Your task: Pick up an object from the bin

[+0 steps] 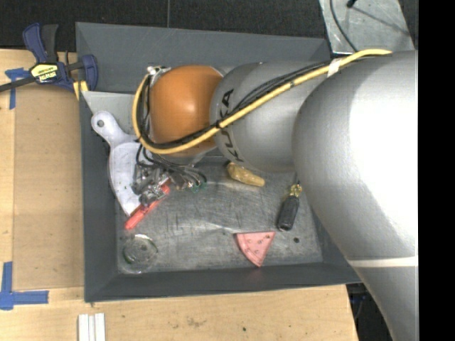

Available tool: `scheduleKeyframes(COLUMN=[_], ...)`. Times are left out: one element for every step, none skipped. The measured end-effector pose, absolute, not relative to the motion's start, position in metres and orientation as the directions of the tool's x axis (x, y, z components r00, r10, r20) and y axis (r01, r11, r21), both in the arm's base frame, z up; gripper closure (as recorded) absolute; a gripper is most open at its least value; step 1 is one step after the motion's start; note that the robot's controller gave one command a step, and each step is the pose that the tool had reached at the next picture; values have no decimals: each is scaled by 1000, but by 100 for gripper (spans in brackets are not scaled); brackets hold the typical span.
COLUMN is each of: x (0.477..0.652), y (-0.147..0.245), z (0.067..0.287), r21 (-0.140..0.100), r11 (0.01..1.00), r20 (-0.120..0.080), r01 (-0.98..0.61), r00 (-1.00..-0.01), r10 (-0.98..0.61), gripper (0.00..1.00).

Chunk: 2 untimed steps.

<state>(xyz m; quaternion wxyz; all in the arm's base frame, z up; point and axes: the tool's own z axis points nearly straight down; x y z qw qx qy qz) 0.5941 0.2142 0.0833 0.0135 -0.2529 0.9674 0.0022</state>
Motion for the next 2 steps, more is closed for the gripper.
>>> scheduleKeyframes(x=[594,581], y=[214,210], z=[83,114], r21=[-3,0], r11=[872,840], r20=[-27,0], r01=[-490,-542], r00=[-872,-840], r10=[-489,-542], gripper=[100,100])
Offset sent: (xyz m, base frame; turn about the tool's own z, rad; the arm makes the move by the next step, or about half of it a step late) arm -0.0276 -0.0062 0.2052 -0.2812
